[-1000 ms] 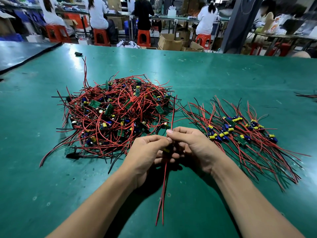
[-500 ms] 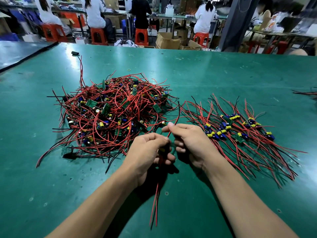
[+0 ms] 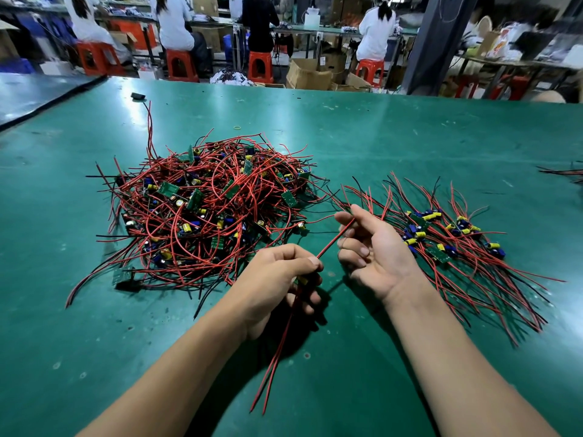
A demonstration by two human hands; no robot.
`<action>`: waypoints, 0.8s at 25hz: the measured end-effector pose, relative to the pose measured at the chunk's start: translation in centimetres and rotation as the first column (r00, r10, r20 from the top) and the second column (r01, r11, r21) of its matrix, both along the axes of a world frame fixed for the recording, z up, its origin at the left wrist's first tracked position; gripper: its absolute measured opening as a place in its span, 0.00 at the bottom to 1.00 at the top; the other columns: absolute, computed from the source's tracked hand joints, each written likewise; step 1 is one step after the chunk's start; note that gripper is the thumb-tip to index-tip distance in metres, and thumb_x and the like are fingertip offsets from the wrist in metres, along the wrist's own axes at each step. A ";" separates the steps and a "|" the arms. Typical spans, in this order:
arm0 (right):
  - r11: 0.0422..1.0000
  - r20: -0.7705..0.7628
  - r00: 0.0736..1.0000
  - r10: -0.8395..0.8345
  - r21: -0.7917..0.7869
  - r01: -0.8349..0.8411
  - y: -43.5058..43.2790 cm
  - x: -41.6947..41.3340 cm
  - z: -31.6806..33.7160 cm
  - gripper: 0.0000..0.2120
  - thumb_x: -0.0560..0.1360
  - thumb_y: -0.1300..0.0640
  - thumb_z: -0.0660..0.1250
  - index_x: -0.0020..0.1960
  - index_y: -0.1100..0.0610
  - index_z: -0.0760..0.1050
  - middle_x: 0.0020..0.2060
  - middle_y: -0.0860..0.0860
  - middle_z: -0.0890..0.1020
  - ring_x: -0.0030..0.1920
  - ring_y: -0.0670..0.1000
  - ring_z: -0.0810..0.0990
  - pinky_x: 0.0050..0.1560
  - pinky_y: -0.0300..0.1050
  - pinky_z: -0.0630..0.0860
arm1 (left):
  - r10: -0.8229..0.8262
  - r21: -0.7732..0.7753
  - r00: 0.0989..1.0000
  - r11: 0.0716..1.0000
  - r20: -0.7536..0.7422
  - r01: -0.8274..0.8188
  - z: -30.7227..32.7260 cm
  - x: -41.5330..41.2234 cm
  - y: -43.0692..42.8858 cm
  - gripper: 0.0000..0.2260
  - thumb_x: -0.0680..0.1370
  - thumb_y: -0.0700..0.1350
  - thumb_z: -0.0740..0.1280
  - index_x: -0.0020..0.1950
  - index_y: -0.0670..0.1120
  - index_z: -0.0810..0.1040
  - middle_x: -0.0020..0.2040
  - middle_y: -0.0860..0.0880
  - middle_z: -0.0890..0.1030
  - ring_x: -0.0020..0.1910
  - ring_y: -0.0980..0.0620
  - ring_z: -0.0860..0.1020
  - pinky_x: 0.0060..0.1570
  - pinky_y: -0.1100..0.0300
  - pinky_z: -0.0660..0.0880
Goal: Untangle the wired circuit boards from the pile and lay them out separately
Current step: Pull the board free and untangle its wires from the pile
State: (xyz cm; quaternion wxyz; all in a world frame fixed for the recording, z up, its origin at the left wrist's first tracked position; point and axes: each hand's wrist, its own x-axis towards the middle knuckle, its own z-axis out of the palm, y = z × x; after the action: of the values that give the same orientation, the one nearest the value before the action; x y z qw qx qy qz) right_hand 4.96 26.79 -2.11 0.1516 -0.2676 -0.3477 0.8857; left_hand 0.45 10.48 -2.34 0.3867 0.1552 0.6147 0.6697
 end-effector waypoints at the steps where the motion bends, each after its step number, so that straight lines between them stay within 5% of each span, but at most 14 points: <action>1: 1.000 -0.009 1.000 -0.008 -0.024 0.008 0.2 0.1 0.1 0.19 0.82 0.53 0.63 0.38 0.62 0.80 0.27 0.48 0.66 0.18 0.42 0.57 0.15 0.34 0.55 | -0.005 -0.001 1.000 1.000 -0.002 0.005 0.0 0.0 0.0 0.04 0.78 0.37 0.67 0.43 0.40 0.77 0.32 0.44 0.78 0.27 0.48 0.76 0.25 0.60 0.74; 6: 0.993 -0.102 0.995 -0.002 -0.120 -0.010 0.5 0.1 -0.1 0.22 0.81 0.53 0.64 0.32 0.61 0.83 0.30 0.49 0.69 0.18 0.43 0.58 0.15 0.35 0.55 | 0.007 -0.003 1.000 1.000 -0.003 -0.007 -0.1 -0.1 -0.1 0.04 0.77 0.36 0.67 0.42 0.40 0.78 0.31 0.45 0.78 0.27 0.47 0.76 0.26 0.59 0.75; 11: 0.910 0.073 0.981 0.178 0.368 -0.192 -0.7 0.4 -1.1 0.19 0.73 0.43 0.70 0.49 0.59 0.84 0.32 0.46 0.73 0.23 0.41 0.62 0.19 0.33 0.58 | 0.123 0.039 0.990 0.991 0.076 -0.126 -0.4 -0.2 -0.1 0.04 0.79 0.36 0.66 0.44 0.38 0.78 0.32 0.41 0.79 0.26 0.46 0.78 0.25 0.58 0.78; 15: 0.738 0.193 0.890 0.414 0.501 -0.452 -2.7 1.0 -1.2 0.12 0.78 0.50 0.70 0.39 0.54 0.84 0.26 0.49 0.77 0.21 0.45 0.70 0.20 0.34 0.62 | 0.156 0.061 0.986 0.985 0.052 -0.159 -0.7 0.0 0.0 0.05 0.80 0.37 0.65 0.45 0.39 0.77 0.32 0.42 0.80 0.27 0.47 0.79 0.27 0.58 0.80; 20: 0.836 0.133 0.980 0.147 0.513 -0.195 -1.9 0.2 -1.3 0.10 0.81 0.56 0.67 0.46 0.61 0.82 0.23 0.44 0.73 0.21 0.41 0.61 0.19 0.33 0.57 | 0.089 0.044 0.995 0.995 0.040 -0.091 -0.5 -0.1 -0.1 0.05 0.78 0.36 0.66 0.42 0.39 0.76 0.32 0.41 0.79 0.26 0.47 0.77 0.25 0.58 0.77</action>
State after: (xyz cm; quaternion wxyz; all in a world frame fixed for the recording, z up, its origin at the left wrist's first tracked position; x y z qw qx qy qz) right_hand 5.12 24.91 -3.37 0.1235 -0.2231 -0.6044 0.7548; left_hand 0.35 10.41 -2.85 0.3641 0.1233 0.5981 0.7031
